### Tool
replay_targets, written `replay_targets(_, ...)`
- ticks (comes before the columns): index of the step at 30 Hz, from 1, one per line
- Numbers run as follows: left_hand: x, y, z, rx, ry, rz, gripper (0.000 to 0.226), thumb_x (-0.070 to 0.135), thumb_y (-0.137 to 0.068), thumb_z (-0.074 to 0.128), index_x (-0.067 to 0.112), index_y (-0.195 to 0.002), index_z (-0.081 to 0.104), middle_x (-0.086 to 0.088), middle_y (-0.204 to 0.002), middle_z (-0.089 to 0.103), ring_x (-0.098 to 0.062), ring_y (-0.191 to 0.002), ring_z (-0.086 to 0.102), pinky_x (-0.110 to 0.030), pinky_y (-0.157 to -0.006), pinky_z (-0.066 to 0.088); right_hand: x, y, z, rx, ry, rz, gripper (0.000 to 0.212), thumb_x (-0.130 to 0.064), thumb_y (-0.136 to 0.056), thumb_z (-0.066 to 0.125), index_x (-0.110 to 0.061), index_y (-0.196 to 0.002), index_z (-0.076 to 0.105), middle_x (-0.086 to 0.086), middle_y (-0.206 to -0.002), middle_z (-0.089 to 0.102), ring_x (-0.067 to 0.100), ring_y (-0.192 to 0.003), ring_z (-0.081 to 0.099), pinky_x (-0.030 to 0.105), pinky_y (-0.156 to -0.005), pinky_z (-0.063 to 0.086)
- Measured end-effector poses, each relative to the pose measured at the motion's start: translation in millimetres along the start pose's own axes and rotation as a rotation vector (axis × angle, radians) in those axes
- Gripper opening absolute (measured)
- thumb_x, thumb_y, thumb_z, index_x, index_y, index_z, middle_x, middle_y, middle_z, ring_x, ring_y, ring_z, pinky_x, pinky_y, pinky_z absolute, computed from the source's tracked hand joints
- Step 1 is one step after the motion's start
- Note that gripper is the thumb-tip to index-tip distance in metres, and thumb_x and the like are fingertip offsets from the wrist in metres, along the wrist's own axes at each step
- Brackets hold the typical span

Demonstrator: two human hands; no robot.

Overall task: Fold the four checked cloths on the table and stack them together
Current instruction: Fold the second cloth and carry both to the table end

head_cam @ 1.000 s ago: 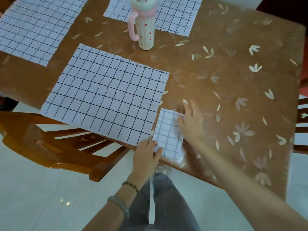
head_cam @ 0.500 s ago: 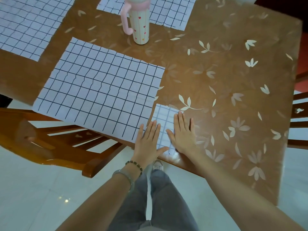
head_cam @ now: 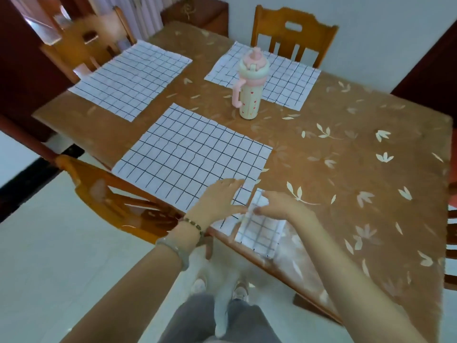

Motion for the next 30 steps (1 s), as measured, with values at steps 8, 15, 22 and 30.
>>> replay_targets(8,-102.1,96.0,-116.3,0.327,0.851,-0.069,0.106,0.036,-0.069,0.081,0.044,-0.149,0.014,0.01,-0.148,0.033,-0.007,-0.131,0.039,-0.027,-0.106,0.036,-139.4,58.6,-60.0,0.261,-0.742,-0.448,0.079,-0.029,-0.078,0.076,-0.04,-0.142,0.033,-0.009,-0.136,0.048,0.005,-0.119,0.05,0.029,-0.1,0.046)
replay_targets(15,-209.4,163.3,-143.4,0.445,1.147,-0.007,0.099,0.024,-0.068,0.082,0.05,-0.141,0.02,0.014,-0.139,0.045,-0.007,-0.122,0.053,-0.033,-0.102,0.047,-228.7,48.0,-36.1,0.393,-1.049,-0.507,0.091,-0.01,-0.074,0.079,-0.043,-0.142,0.029,-0.005,-0.141,0.044,0.011,-0.124,0.05,0.037,-0.101,0.047)
replay_targets(22,-277.9,179.1,-171.9,0.329,1.08,0.121,0.109,0.022,-0.065,0.083,0.043,-0.148,0.015,0.01,-0.143,0.042,-0.002,-0.121,0.053,-0.024,-0.096,0.048,-300.2,48.1,-3.3,0.513,-1.104,-0.453,0.091,-0.008,-0.074,0.079,-0.052,-0.136,0.028,-0.007,-0.14,0.044,0.009,-0.124,0.05,0.031,-0.101,0.046)
replay_targets(30,-288.5,142.2,-171.4,0.171,1.079,0.204,0.105,0.037,-0.061,0.088,0.053,-0.141,0.022,0.013,-0.142,0.044,-0.005,-0.123,0.053,-0.03,-0.098,0.047,-289.0,54.1,2.0,0.651,-1.156,-0.299,0.095,-0.012,-0.074,0.079,-0.043,-0.144,0.024,-0.005,-0.142,0.042,0.009,-0.128,0.045,0.03,-0.104,0.043)
Point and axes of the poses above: each hand's wrist, its own y-axis away from the middle knuckle, its own z-axis out of the palm, x = y × z, the point moved 7 cm from there along -y, towards the middle knuckle
